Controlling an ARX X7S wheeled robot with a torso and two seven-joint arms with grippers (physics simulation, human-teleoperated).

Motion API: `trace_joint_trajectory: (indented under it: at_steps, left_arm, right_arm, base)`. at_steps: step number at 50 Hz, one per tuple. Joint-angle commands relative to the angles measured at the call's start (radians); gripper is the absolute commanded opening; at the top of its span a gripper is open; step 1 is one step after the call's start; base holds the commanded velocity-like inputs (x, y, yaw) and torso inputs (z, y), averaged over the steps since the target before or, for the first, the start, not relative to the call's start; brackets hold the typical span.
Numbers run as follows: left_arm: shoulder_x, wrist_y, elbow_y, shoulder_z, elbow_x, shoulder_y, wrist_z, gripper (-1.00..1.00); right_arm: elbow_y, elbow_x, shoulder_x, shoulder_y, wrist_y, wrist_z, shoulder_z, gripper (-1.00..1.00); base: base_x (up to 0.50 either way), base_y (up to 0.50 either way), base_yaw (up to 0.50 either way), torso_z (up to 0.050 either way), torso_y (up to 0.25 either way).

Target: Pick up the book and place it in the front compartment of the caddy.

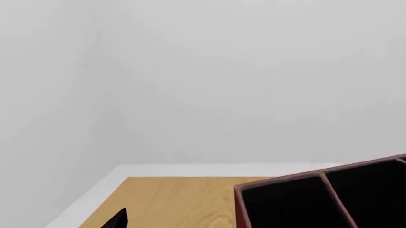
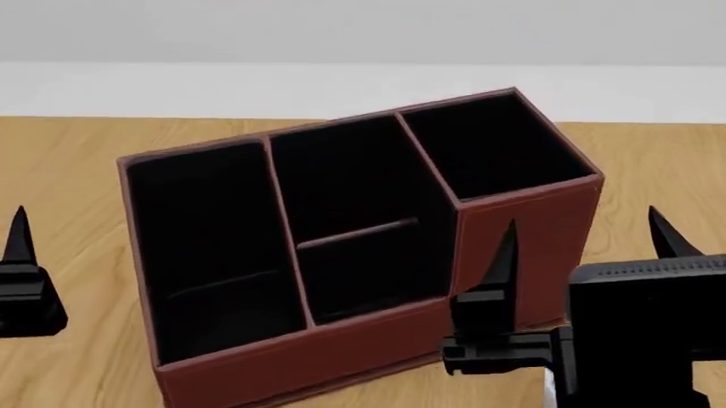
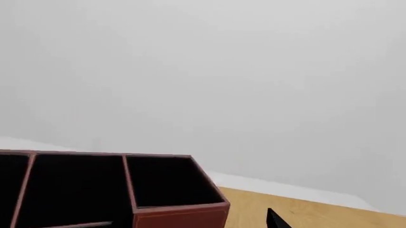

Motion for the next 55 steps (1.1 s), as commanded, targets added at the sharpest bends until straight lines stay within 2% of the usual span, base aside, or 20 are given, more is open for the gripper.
trace_joint_trajectory:
  at_steps: [1, 14, 15, 16, 20, 24, 27, 34, 35, 36, 45, 55]
  left_arm:
    - [-0.001, -0.005, 0.000, 0.005, -0.006, -0.010, -0.006, 1.00]
    - [-0.004, 0.011, -0.002, 0.002, -0.011, 0.006, -0.008, 1.00]
    - [-0.005, 0.017, -0.004, 0.000, -0.012, 0.011, -0.006, 1.00]
    - [-0.005, 0.020, -0.006, 0.001, -0.012, 0.012, -0.006, 1.00]
    - [-0.005, 0.031, -0.014, 0.004, -0.012, 0.018, -0.006, 1.00]
    - [-0.006, 0.037, -0.019, 0.005, -0.013, 0.020, -0.006, 1.00]
    - [-0.005, 0.045, -0.024, 0.007, -0.013, 0.023, -0.007, 1.00]
    - [-0.004, 0.051, -0.023, 0.005, -0.018, 0.028, -0.008, 1.00]
    - [-0.005, 0.049, -0.021, 0.001, -0.020, 0.028, -0.008, 1.00]
    - [-0.006, 0.050, -0.021, 0.003, -0.019, 0.029, -0.008, 1.00]
    - [-0.008, 0.044, -0.013, 0.000, -0.025, 0.028, -0.013, 1.00]
    - [-0.008, 0.025, 0.001, 0.003, -0.036, 0.015, -0.020, 1.00]
  right_arm:
    - [-0.007, 0.011, 0.000, -0.002, 0.001, 0.002, 0.001, 1.00]
    - [-0.033, 0.018, 0.005, -0.026, 0.007, 0.015, -0.003, 1.00]
    - [-0.100, 0.168, 0.100, 0.025, 0.103, 0.117, 0.017, 1.00]
    - [-0.100, 0.318, 0.158, 0.051, 0.104, 0.246, 0.040, 1.00]
    - [-0.097, 0.880, 0.266, 0.142, 0.171, 0.517, 0.098, 1.00]
    - [-0.065, 1.176, 0.328, 0.212, 0.203, 0.693, 0.123, 1.00]
    - [-0.024, 1.352, 0.395, 0.274, 0.194, 0.821, 0.072, 1.00]
    - [0.018, 1.605, 0.482, 0.391, 0.112, 0.975, -0.060, 1.00]
    - [0.034, 1.719, 0.527, 0.462, 0.087, 1.026, -0.151, 1.00]
    - [0.038, 1.749, 0.537, 0.493, 0.078, 1.054, -0.188, 1.00]
    - [0.065, 1.936, 0.587, 0.661, 0.055, 1.131, -0.380, 1.00]
    - [0.059, 2.053, 0.601, 0.745, 0.048, 1.168, -0.519, 1.00]
  base:
    - [0.50, 0.02, 0.00, 0.000, 0.000]
    - [0.50, 0.02, 0.00, 0.000, 0.002]
    - [0.00, 0.00, 0.00, 0.000, 0.000]
    - [-0.08, 0.00, 0.00, 0.000, 0.014]
    - [0.01, 0.00, 0.00, 0.000, 0.000]
    - [0.00, 0.00, 0.00, 0.000, 0.000]
    - [0.00, 0.00, 0.00, 0.000, 0.000]
    - [0.00, 0.00, 0.00, 0.000, 0.000]
    - [0.00, 0.00, 0.00, 0.000, 0.000]
    - [0.00, 0.00, 0.00, 0.000, 0.000]
    - [0.00, 0.00, 0.00, 0.000, 0.000]
    - [0.00, 0.00, 0.00, 0.000, 0.000]
